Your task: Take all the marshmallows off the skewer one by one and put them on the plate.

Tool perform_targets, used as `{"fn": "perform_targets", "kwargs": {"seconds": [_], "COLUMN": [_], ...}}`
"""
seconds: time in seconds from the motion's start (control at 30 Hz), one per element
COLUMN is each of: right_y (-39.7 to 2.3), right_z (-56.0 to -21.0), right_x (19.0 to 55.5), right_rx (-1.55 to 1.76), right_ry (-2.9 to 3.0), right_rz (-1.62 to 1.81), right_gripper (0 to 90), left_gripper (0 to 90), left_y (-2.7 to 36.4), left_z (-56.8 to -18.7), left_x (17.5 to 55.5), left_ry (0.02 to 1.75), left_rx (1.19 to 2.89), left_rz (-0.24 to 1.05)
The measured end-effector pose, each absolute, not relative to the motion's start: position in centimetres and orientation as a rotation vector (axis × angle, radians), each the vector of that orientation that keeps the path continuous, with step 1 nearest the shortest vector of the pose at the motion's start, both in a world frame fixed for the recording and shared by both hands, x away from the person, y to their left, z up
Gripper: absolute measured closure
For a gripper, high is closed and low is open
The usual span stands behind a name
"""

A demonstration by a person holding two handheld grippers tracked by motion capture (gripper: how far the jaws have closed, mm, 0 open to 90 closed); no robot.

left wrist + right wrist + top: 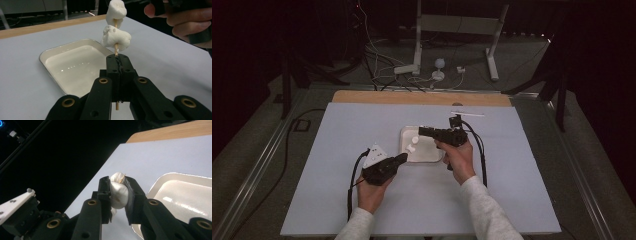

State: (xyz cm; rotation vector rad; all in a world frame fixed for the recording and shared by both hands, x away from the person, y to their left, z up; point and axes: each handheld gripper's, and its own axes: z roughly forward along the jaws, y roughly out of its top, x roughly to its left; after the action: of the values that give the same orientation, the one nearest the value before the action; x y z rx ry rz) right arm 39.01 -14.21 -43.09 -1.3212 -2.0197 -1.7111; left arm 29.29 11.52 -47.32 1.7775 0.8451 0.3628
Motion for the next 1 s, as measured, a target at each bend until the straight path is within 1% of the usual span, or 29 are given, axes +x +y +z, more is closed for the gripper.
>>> {"fn": "perform_targets", "kwargs": {"seconds": [0.3,1.0], "right_y": [-14.4,-14.5], "right_z": [-42.1,-41.6], "right_x": [38.8,39.0], "right_rx": [-1.354,-1.396], "right_ry": [-2.061,-2.031], "right_rz": [-1.752,-1.808], "right_gripper": [78.9,80.4], "left_gripper": [90.0,90.0], "left_y": [11.4,11.9], "left_z": [-47.2,-47.1], "left_x": [29.0,28.7], "left_ry": [0.826,0.813], "left_rx": [1.793,1.821], "left_rz": [0.374,0.410]}}
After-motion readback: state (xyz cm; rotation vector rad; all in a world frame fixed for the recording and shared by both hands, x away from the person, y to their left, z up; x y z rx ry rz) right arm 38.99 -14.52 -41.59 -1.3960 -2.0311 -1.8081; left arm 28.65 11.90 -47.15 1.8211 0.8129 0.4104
